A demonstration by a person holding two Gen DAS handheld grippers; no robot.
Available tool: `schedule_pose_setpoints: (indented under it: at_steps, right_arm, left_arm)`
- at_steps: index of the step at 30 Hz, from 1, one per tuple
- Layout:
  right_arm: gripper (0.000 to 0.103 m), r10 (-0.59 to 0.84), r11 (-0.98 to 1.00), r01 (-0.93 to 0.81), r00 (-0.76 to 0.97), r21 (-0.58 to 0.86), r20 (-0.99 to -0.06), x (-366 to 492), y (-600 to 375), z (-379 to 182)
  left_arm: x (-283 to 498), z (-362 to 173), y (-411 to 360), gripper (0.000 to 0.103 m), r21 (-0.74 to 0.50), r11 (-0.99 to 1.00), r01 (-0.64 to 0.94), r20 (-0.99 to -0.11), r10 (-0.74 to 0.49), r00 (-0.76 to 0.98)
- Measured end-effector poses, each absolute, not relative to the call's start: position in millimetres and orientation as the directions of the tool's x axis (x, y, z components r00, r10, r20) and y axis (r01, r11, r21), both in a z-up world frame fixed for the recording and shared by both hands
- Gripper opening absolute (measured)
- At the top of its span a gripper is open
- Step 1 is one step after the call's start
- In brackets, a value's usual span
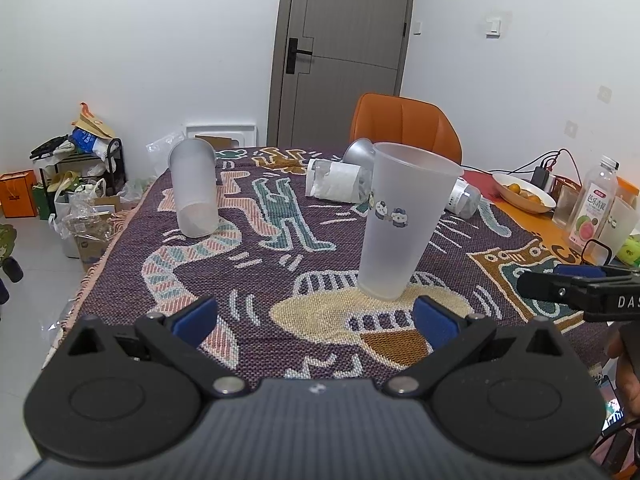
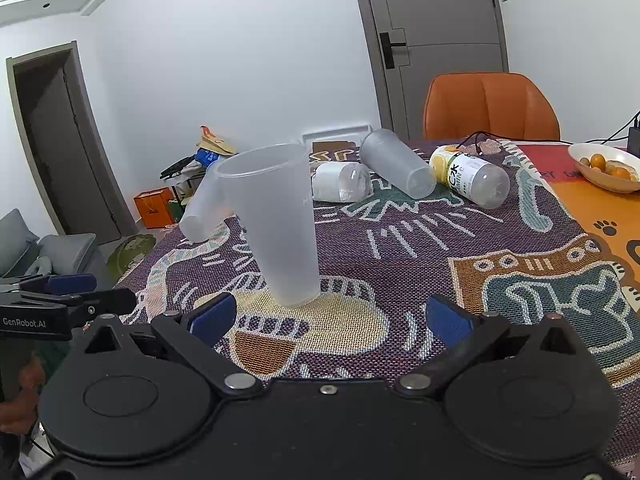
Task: Flip cup upright
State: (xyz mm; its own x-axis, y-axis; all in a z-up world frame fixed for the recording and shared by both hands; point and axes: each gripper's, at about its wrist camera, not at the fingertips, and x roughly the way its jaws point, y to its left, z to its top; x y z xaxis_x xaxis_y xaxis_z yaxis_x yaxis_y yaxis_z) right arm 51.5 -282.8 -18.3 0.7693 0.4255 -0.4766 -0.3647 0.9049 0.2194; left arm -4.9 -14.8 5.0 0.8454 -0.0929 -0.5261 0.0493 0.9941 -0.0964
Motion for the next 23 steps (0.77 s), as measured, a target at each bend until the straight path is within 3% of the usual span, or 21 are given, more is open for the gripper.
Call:
schedule_pose_setpoints:
  at_steps: [23]
  right_arm:
    - [0.103,0.426,0.905,-0.366,0.768,0.219,-0.478,50.8,-281.7,-18.7]
  left_arm:
    - [-7.3,3.5,-16.0,0.103,-0.097,0.994,0.052,-0.517,-0.095,0.851]
